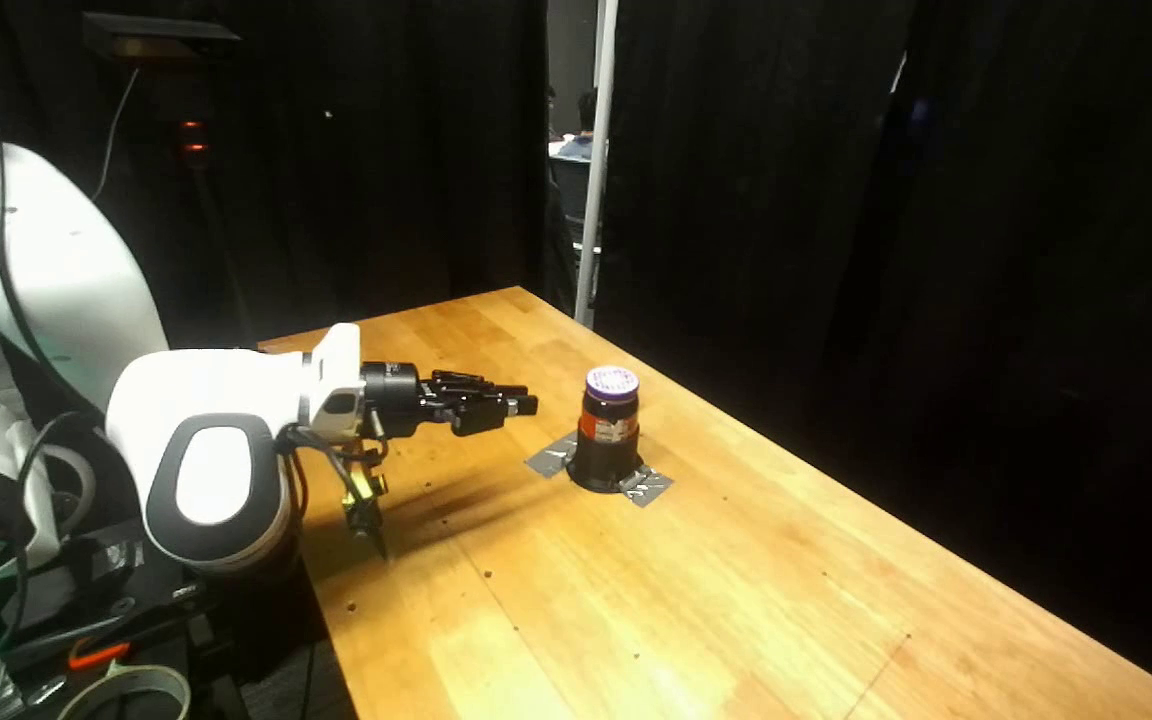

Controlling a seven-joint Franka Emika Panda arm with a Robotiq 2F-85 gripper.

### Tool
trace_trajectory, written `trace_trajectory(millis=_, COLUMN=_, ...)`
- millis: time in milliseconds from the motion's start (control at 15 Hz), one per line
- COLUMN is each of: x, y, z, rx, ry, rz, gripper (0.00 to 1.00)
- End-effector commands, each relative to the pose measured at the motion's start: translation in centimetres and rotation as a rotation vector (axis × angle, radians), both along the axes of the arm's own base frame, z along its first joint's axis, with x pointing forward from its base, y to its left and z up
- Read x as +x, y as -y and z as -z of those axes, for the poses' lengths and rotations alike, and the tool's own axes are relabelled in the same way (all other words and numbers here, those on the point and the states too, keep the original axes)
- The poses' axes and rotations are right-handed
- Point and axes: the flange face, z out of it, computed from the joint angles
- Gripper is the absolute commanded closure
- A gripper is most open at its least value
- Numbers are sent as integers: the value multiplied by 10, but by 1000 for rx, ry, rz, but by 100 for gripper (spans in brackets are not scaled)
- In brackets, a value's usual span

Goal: Put the rubber band on the cup

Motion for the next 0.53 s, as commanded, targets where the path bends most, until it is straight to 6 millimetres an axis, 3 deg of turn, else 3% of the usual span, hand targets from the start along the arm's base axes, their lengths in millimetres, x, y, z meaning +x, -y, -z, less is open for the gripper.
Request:
trace_trajectory(millis=0, x=27, y=18, z=-51, rx=-78, ry=-147, rz=-2, gripper=35)
trace_trajectory(millis=267, x=69, y=44, z=-119, rx=-158, ry=-319, rz=31, gripper=4)
trace_trajectory(millis=467, x=90, y=70, z=-160, rx=-210, ry=-482, rz=67, gripper=0)
